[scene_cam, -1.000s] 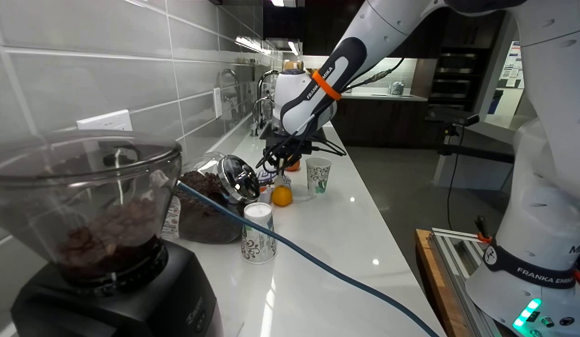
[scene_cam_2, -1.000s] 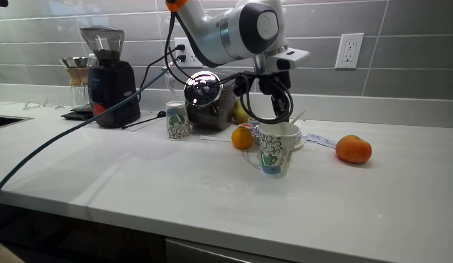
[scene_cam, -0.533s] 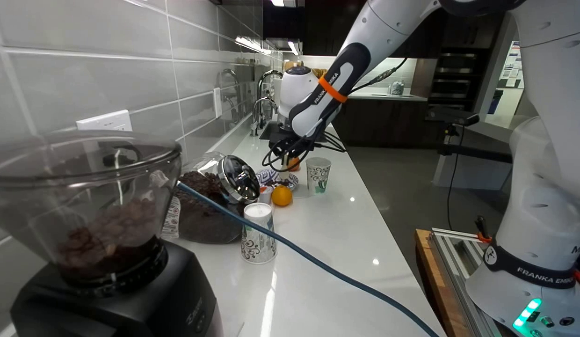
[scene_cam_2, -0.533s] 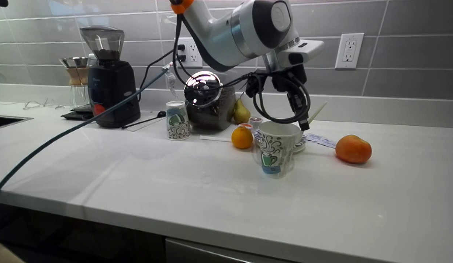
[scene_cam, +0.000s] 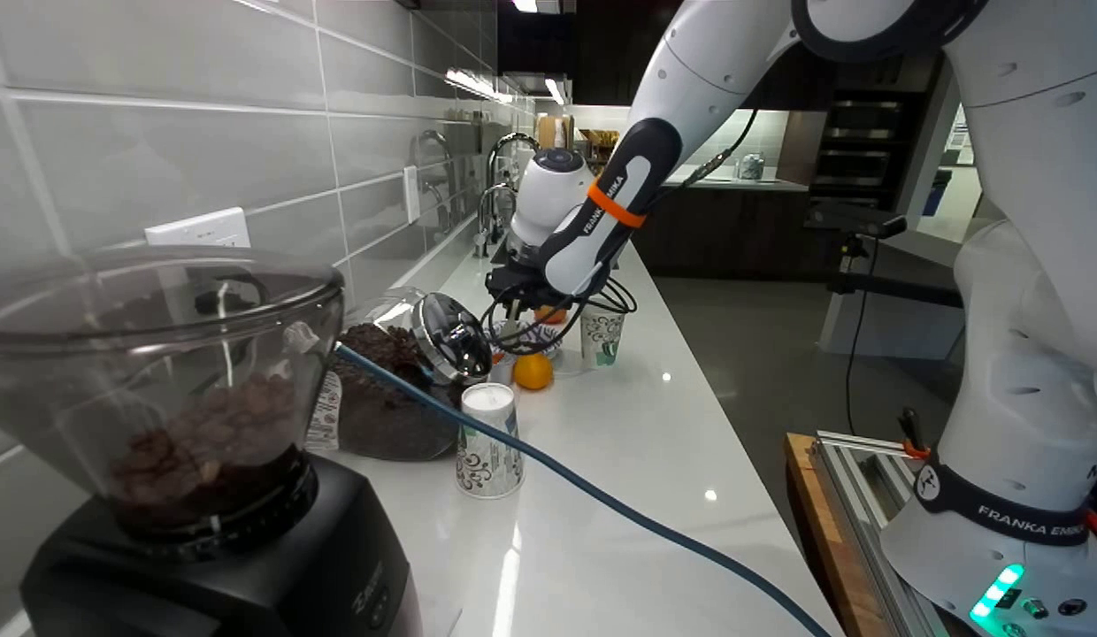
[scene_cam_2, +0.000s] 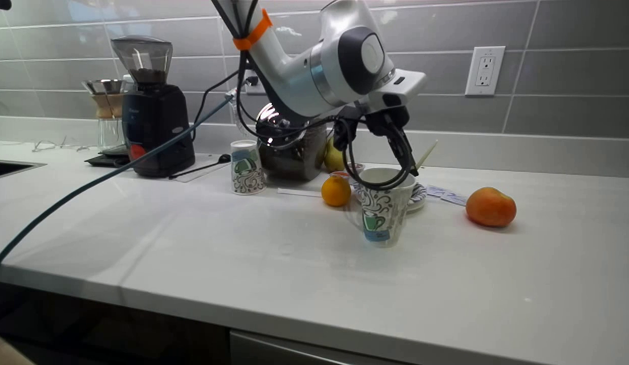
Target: Use the spoon to stir the contents in the bowl
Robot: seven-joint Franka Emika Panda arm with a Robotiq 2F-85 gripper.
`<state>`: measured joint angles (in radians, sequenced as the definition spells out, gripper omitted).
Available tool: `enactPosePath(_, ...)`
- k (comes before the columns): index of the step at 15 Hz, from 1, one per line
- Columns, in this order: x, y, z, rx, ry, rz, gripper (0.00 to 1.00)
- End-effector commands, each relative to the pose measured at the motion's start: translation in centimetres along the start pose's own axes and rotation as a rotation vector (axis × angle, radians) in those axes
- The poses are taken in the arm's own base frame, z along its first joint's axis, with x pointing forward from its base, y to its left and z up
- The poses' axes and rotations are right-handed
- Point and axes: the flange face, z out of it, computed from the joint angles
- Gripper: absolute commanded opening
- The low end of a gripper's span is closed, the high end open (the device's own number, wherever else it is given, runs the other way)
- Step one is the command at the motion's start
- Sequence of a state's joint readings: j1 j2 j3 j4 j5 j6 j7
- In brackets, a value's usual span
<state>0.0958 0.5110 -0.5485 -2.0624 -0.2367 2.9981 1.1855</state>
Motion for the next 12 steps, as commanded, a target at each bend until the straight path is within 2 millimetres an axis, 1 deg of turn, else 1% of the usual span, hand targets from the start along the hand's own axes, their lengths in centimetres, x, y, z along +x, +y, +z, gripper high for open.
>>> enactPosePath(1, -1.0, -0.9, 0.4, 0.046, 0.027, 0.005, 0.04)
enactPosePath(4, -2.2, -0.9, -0.1, 0.037, -0.038, 0.009, 0.04)
enactPosePath(9, -2.1, -0.8, -1.6, 0.004, -0.107, -0.003, 0.04)
enactPosePath(12, -2.3, -0.8, -2.1, -0.037, -0.138, -0.017, 0.04)
